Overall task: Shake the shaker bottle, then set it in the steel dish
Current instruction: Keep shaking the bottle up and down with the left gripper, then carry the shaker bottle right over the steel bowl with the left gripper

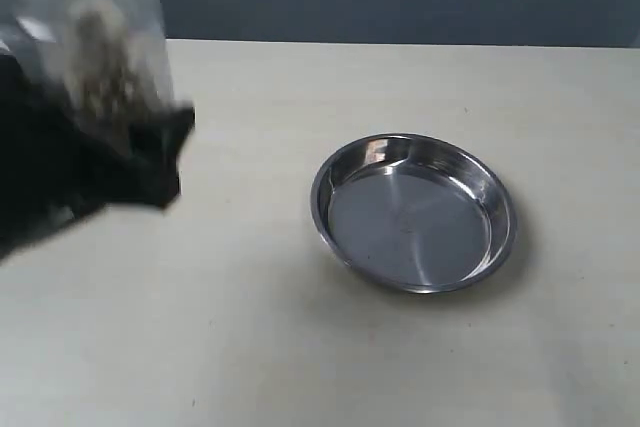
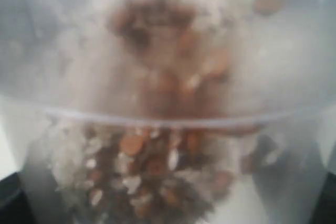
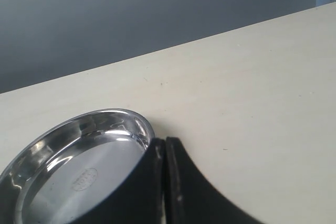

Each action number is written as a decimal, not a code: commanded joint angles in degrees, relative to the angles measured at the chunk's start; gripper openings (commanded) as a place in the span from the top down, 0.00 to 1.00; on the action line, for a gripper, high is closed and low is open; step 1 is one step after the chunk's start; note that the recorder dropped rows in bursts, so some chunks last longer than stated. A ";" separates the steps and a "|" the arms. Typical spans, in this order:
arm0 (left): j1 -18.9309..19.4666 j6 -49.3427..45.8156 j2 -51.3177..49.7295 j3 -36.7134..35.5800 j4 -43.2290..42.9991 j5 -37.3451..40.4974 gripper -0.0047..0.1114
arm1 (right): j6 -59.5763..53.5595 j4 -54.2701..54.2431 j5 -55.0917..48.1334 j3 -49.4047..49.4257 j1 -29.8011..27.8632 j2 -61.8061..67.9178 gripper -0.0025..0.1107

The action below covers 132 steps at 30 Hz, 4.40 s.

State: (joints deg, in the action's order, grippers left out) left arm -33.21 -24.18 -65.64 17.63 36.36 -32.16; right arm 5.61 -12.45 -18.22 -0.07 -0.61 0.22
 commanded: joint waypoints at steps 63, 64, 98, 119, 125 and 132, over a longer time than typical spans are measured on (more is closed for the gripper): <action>-0.48 -13.07 8.25 2.87 13.74 4.30 0.96 | -0.36 0.38 0.57 0.07 0.10 -0.22 0.98; -0.58 -9.96 5.99 0.92 13.19 3.82 0.96 | -0.36 0.38 0.57 0.07 0.10 -0.22 0.98; -2.37 30.91 -10.44 11.02 -33.45 -10.95 0.96 | -0.36 0.17 0.57 0.07 0.10 -0.22 0.98; -2.37 38.96 -41.18 26.31 -49.52 -25.88 0.96 | -0.36 0.17 0.57 0.07 0.10 -0.22 0.98; -2.37 38.96 -48.76 31.38 -52.56 -29.17 0.96 | -0.36 0.17 0.57 0.07 0.10 -0.22 0.98; -2.37 38.66 -52.77 35.41 -52.22 -26.49 0.96 | -0.36 0.17 0.57 0.07 0.10 -0.22 0.98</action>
State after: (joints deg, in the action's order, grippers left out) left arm -35.48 14.41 -116.63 51.91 -15.88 -56.98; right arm 5.61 -12.56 -18.22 -0.07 -0.61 0.22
